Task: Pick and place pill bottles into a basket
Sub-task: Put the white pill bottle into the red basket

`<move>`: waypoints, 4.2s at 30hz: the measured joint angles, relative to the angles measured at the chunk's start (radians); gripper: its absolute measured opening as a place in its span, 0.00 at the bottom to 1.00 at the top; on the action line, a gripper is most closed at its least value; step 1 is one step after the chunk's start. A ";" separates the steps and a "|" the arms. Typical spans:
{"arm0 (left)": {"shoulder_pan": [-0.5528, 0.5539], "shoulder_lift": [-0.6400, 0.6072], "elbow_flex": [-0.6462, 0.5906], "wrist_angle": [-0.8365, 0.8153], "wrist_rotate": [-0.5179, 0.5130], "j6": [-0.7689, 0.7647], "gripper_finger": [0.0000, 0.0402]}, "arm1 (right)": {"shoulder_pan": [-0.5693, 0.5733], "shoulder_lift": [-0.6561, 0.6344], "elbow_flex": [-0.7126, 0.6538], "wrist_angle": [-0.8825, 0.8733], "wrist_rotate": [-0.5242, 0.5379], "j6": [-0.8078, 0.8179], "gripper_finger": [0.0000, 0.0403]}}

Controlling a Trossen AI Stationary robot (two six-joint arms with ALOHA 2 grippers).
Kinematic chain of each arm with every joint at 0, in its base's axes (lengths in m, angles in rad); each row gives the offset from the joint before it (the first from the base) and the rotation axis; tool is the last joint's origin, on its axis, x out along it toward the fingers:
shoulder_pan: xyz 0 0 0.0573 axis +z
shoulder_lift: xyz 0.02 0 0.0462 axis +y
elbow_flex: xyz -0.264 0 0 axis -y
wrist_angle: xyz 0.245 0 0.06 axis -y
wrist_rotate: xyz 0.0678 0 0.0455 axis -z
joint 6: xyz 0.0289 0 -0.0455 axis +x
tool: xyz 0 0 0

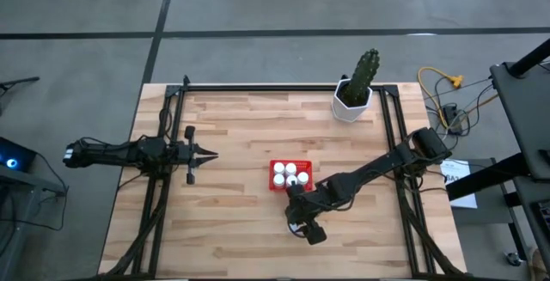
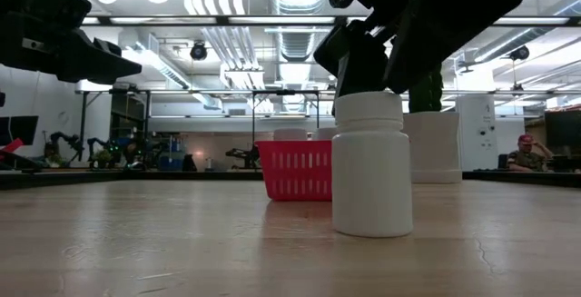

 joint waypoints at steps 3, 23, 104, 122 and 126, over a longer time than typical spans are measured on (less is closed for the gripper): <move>0.000 -0.001 0.000 0.000 0.000 0.000 0.04 | 0.000 0.000 -0.007 0.010 0.000 0.005 0.61; 0.000 -0.001 0.000 0.000 0.000 0.000 0.04 | -0.006 0.000 -0.062 0.101 0.002 0.047 0.60; 0.000 0.008 0.000 -0.001 0.000 0.000 0.04 | -0.353 -0.283 -0.141 -0.166 0.201 -0.130 0.41; 0.000 0.009 0.000 -0.001 0.000 0.000 0.04 | -0.352 -0.282 -0.186 -0.150 0.121 -0.090 0.41; 0.000 0.010 0.000 -0.002 0.000 0.000 0.04 | -0.352 -0.282 -0.219 -0.098 0.078 -0.083 0.41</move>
